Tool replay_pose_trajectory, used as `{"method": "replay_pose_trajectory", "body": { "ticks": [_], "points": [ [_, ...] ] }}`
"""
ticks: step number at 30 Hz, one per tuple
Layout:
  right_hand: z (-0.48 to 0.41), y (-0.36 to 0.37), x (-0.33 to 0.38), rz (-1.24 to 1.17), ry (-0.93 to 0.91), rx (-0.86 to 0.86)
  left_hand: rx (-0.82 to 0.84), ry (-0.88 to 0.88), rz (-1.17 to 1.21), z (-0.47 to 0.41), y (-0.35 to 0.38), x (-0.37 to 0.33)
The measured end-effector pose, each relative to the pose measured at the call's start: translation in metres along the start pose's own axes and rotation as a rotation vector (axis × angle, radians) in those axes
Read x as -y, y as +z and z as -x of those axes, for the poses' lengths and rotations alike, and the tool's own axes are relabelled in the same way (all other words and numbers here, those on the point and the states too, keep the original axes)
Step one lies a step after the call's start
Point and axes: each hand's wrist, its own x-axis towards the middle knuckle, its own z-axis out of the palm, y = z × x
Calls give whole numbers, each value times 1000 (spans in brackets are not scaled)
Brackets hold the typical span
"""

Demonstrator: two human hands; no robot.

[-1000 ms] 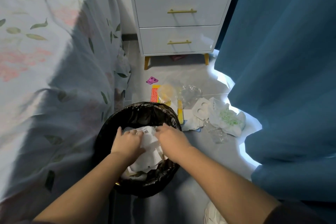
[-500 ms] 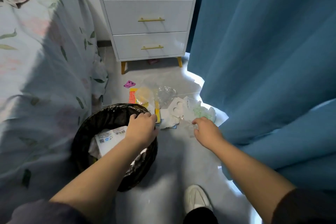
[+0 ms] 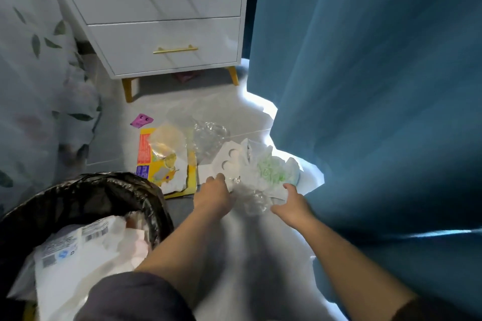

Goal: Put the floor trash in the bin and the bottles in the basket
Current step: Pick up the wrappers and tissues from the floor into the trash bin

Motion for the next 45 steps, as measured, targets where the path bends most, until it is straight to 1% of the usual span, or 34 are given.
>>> {"method": "replay_pose_trajectory", "body": {
  "ticks": [3,6,10,14,16,18,21,23,27,30,36,40,45],
  "points": [
    [-37,4,-8,-120,50,-33,-13,-93,126,-41,13,-1],
    [-65,5,-10,-266,81,-49,-32,-111,263,-73,19,-1],
    [-85,9,-6,-423,84,19,-36,-142,400,-104,22,4],
    [-93,15,-5,-457,38,68,29,-122,432,-125,29,12],
    [-98,17,-6,-449,20,79,71,-101,464,-131,30,11],
    [-101,21,-6,-370,8,82,87,-100,497,-131,29,9],
    [-101,29,-10,-200,-20,68,46,-136,523,-128,35,9],
    [-99,37,-12,-151,-22,47,18,-188,565,-123,41,10],
    [-88,61,-8,-162,12,-71,12,-329,716,-111,54,11],
    [-79,76,-2,-186,52,-183,30,-389,748,-107,64,14],
    [-75,80,-5,-194,98,-262,0,-391,645,-86,51,4],
    [-70,70,-7,-199,120,-256,-16,-365,609,-79,43,2],
    [-56,47,-4,-220,99,-239,-40,-275,578,-69,33,2]
  ]
}}
